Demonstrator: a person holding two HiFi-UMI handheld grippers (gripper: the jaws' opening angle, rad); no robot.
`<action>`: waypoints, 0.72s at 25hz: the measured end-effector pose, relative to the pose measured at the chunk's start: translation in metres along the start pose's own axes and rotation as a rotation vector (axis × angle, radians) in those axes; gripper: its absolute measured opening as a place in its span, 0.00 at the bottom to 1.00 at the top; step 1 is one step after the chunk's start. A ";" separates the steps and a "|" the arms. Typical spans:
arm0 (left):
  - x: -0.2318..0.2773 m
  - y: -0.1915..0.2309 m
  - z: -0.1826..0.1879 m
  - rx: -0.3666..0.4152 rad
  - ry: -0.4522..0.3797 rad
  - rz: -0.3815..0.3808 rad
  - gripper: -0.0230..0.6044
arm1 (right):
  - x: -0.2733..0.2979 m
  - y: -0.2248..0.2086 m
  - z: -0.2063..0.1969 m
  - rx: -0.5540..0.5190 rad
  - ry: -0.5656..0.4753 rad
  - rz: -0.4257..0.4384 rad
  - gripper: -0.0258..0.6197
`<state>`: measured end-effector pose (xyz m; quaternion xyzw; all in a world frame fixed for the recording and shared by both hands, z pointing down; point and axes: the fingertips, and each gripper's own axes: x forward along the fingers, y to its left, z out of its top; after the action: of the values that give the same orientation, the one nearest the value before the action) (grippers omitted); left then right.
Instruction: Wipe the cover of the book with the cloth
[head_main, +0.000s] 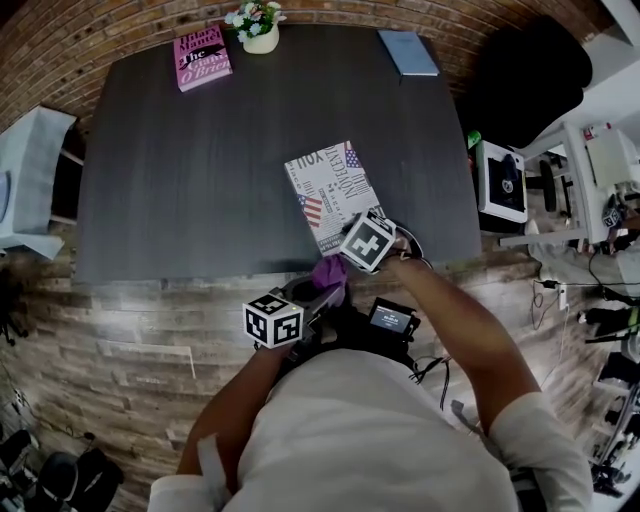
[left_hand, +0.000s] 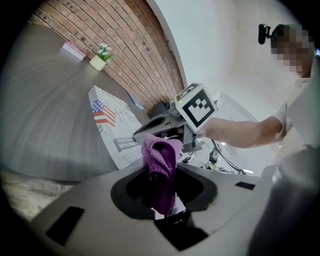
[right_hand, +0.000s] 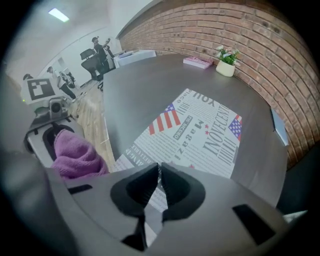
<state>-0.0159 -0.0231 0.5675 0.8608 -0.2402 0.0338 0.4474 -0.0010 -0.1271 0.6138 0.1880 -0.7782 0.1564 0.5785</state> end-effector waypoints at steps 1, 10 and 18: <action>-0.003 -0.005 0.001 0.002 -0.005 -0.016 0.21 | 0.000 0.000 0.000 0.012 -0.007 -0.007 0.09; -0.053 -0.021 0.039 0.005 -0.168 -0.049 0.21 | -0.008 -0.002 -0.003 0.100 -0.063 -0.039 0.09; -0.101 -0.043 0.068 0.005 -0.339 -0.014 0.21 | -0.058 0.015 -0.001 0.193 -0.262 -0.016 0.26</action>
<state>-0.0964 -0.0175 0.4667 0.8569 -0.3062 -0.1145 0.3985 0.0073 -0.1072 0.5580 0.2678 -0.8268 0.1997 0.4525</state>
